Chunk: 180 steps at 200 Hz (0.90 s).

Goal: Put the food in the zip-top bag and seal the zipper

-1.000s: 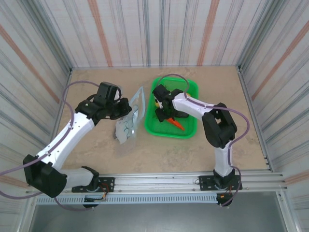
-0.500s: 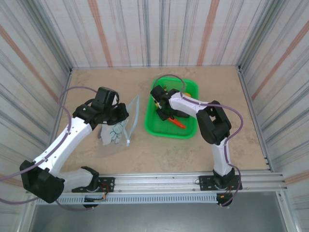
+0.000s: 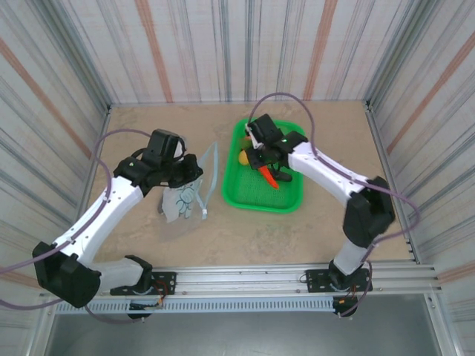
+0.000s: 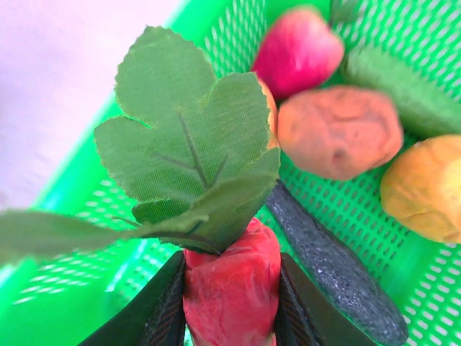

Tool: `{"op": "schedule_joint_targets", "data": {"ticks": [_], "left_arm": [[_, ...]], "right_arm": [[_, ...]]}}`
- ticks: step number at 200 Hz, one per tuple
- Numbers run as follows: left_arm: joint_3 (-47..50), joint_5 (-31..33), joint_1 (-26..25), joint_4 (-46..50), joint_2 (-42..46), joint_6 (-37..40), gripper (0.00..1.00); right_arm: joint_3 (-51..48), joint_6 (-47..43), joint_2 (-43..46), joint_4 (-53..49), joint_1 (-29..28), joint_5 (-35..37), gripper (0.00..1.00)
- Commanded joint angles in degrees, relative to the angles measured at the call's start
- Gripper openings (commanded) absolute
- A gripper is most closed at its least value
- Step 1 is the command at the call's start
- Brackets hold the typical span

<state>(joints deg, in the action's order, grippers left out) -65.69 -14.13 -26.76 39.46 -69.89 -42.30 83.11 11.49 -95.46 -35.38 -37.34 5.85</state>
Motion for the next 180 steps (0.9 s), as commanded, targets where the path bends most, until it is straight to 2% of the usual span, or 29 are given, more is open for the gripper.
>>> {"op": "schedule_joint_targets", "data": {"ticks": [1, 40, 62, 87, 107, 130, 180], "left_arm": [[-2.06, -2.77, -0.45, -2.71, -0.42, -0.20, 0.00], [-0.52, -7.79, 0.69, -7.20, -0.23, -0.79, 0.00], [1.23, -10.72, 1.84, -10.23, 0.79, -1.46, 0.00], [2.14, -13.22, 2.87, -12.36, 1.37, -1.31, 0.00], [2.23, -14.79, 3.37, -13.41, 1.59, -1.54, 0.00], [2.32, -16.61, 4.08, -14.79, 1.51, -2.49, 0.00], [2.37, -18.34, 5.38, -16.39, 1.23, -5.36, 0.00]], "right_arm": [[-4.14, 4.19, 8.09, 7.76, 0.70, -6.07, 0.31], [-14.31, 6.82, 21.32, 25.83, 1.18, -13.84, 0.30], [-17.36, 10.65, 24.72, 35.78, 1.40, -19.13, 0.29], [-18.25, 13.73, 25.30, 43.79, 1.32, -25.53, 0.29], [-20.20, 16.60, 25.52, 54.06, 1.05, -26.38, 0.30], [-20.01, 18.93, 23.78, 60.91, 0.91, -27.68, 0.31], [-21.07, 22.45, 15.72, 76.91, -0.87, -24.02, 0.32]]}}
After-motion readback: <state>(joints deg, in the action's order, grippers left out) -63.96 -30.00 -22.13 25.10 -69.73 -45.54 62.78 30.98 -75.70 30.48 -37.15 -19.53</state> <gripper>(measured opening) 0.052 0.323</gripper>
